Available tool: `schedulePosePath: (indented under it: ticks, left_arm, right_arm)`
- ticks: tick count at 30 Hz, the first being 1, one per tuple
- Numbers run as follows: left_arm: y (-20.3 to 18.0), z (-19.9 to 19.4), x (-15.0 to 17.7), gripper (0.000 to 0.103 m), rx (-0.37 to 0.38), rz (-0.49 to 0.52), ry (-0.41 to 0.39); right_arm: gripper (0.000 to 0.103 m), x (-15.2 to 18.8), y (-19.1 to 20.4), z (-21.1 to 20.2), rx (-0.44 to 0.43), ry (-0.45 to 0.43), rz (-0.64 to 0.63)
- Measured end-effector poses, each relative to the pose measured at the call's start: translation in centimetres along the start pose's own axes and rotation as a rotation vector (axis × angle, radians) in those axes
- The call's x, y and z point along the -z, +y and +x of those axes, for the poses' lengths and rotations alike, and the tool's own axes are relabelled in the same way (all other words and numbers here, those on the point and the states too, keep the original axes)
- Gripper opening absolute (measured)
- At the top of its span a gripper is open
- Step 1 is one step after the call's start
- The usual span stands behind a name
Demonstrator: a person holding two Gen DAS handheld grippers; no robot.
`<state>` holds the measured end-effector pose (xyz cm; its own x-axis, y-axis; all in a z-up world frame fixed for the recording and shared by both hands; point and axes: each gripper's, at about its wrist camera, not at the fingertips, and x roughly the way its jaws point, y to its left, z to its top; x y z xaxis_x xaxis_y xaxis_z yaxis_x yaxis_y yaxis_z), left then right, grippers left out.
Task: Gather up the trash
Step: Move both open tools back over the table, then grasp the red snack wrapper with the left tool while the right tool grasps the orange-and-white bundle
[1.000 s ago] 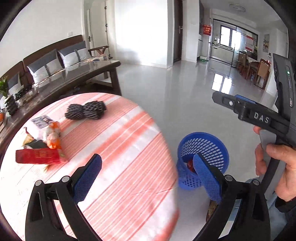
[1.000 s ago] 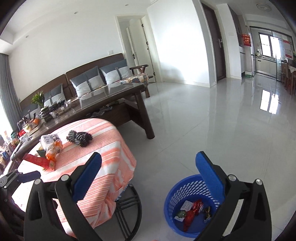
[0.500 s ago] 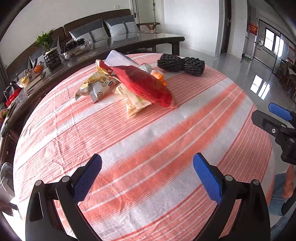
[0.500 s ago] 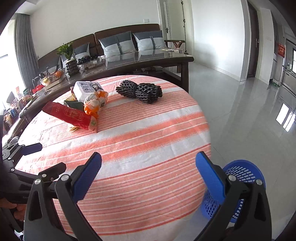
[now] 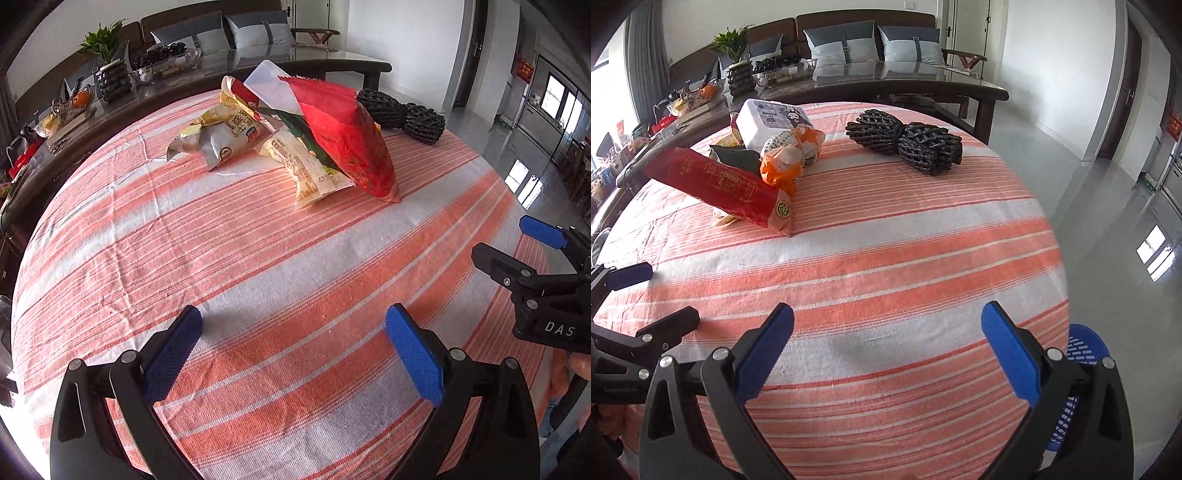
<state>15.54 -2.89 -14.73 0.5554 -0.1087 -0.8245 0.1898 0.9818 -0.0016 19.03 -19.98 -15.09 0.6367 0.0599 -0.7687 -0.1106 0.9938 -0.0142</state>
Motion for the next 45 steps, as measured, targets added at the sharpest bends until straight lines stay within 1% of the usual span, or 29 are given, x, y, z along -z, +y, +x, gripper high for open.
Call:
schedulePosePath:
  ticks: [6,8,15,22,25,28,30,33,35,37,39,40,41,43,45]
  left_arm:
    - [-0.1,0.0,0.0,0.098,-0.001,0.0,0.0]
    - [0.0,0.0,0.0,0.099,0.0,0.0,0.0]
    - [-0.1,0.0,0.0,0.099,0.0,0.0,0.0]
    - [0.4,0.2,-0.2,0.099,0.013,-0.005,-0.003]
    - [0.7,0.1,-0.3,0.099,0.048,-0.012,-0.013]
    - [1.2,0.1,-1.5,0.099,0.156,-0.022,-0.023]
    - [1.1,-0.4,-2.6,0.099,0.184,-0.032,-0.057]
    - [0.5,-2.0,-4.9,0.099,0.148,-0.006,-0.141]
    - [0.5,-2.9,-6.6,0.099,0.125,-0.009,-0.189]
    - [0.8,-2.8,-8.2,0.098,0.116,-0.021,-0.195]
    - [1.1,-2.0,-9.0,0.079,0.127,-0.031,-0.179]
    - [1.0,-1.5,-8.9,0.052,0.14,-0.032,-0.155]
    - [1.1,-1.0,-8.9,0.035,0.162,-0.034,-0.131]
    - [1.5,-1.3,-8.3,0.029,0.186,-0.042,-0.139]
    - [1.5,-2.1,-7.0,0.028,0.215,-0.034,-0.129]
  right_arm:
    - [0.098,0.0,1.1,0.6,0.04,0.027,-0.055]
    - [0.098,0.0,1.3,0.5,0.053,0.022,-0.063]
    - [0.098,0.0,1.4,0.5,0.055,0.022,-0.065]
    - [0.098,0.8,-0.1,0.4,-0.02,0.045,0.011]
    - [0.098,0.9,0.0,0.3,-0.024,0.04,0.013]
    - [0.098,1.0,0.1,0.3,-0.027,0.039,0.013]
    - [0.098,1.0,0.1,0.3,-0.026,0.038,0.012]
    - [0.098,1.0,0.1,0.3,-0.028,0.037,0.013]
    - [0.098,1.0,0.1,0.3,-0.028,0.036,0.013]
    - [0.098,1.0,0.2,0.2,-0.029,0.035,0.014]
    - [0.098,1.0,0.2,0.2,-0.029,0.034,0.014]
    - [0.098,1.0,0.3,0.2,-0.028,0.033,0.013]
    - [0.098,1.1,0.2,0.2,-0.028,0.032,0.014]
    - [0.098,1.1,0.2,0.2,-0.027,0.032,0.015]
    - [0.098,1.1,0.2,0.2,-0.027,0.031,0.015]
